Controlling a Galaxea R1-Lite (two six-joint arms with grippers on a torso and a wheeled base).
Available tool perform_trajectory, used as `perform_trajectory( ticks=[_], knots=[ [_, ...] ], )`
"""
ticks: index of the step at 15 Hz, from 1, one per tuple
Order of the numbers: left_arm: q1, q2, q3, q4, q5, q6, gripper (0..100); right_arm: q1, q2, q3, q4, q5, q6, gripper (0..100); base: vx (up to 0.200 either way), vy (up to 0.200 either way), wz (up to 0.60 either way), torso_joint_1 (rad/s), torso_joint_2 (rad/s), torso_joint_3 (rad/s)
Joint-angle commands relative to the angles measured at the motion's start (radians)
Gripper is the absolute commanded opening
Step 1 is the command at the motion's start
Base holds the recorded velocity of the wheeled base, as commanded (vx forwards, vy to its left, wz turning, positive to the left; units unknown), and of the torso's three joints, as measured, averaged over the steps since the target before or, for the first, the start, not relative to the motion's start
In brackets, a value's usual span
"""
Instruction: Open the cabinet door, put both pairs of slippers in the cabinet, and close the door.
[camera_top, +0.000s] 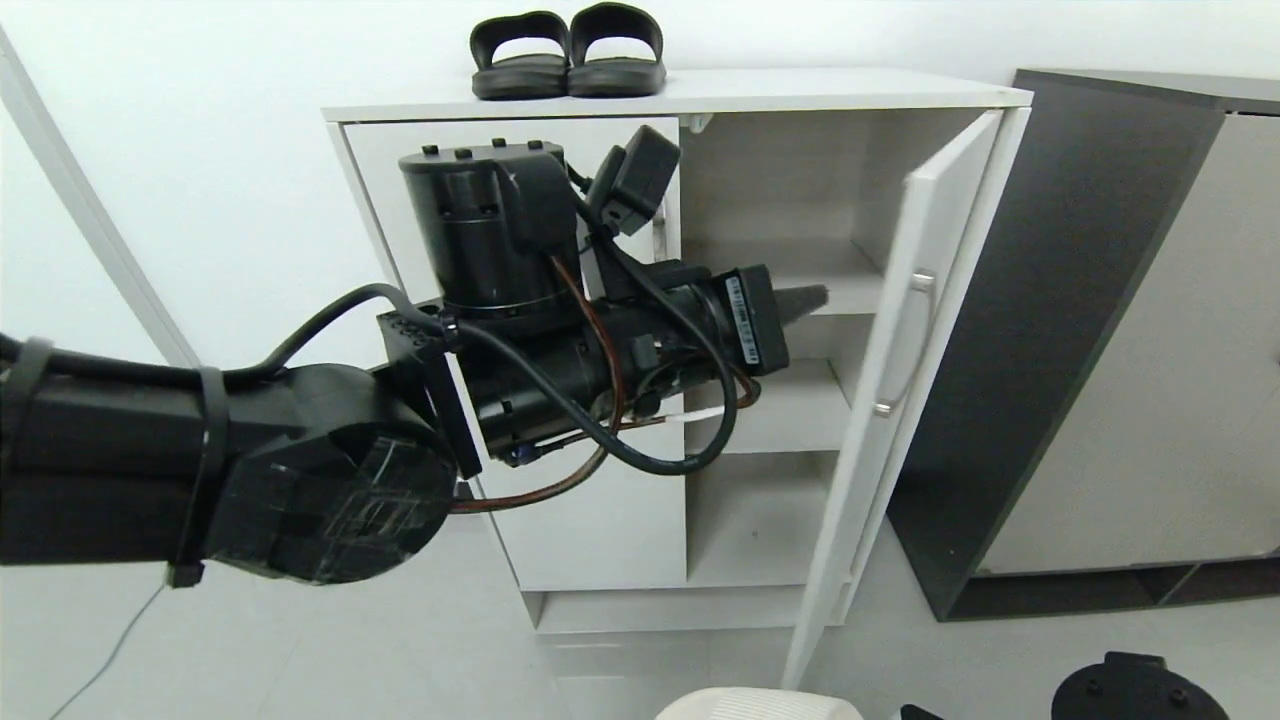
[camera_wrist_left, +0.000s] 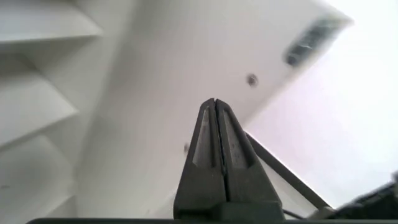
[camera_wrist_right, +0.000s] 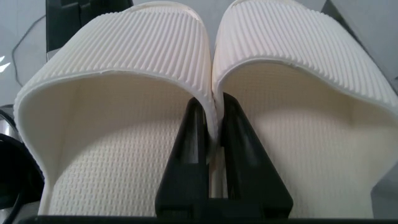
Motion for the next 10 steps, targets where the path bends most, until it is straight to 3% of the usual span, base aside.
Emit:
perform_trajectory(
  ticks=[1,4,7,8,10],
  knots=[
    [-0.034,0.001,-0.003,-0.003,0.011,0.003,0,0.003,-0.002,0.002,-0.001,0.000,-0.001,0,0.000,0.000,0.00,0.000,0.00,0.000],
    [0.007,0.001,0.012,-0.037,0.025,0.005,0,0.003,-0.002,0.001,-0.003,-0.003,-0.001,0,0.000,0.000,0.00,0.000,0.00,0.000],
    [0.058,-0.018,0.052,-0.092,0.075,0.005,0,-0.036,0.005,-0.001,-0.063,-0.014,0.000,0,0.000,0.000,0.00,0.000,0.00,0.000],
    [0.098,-0.068,0.095,-0.091,0.114,0.006,0,-0.112,0.011,-0.001,-0.079,-0.018,0.006,0,0.000,0.000,0.00,0.000,0.00,0.000],
    [0.153,-0.193,0.206,-0.084,0.144,0.008,0,-0.163,0.014,-0.005,-0.081,-0.093,0.065,0,0.000,0.000,0.00,0.000,0.00,0.000]
  ],
)
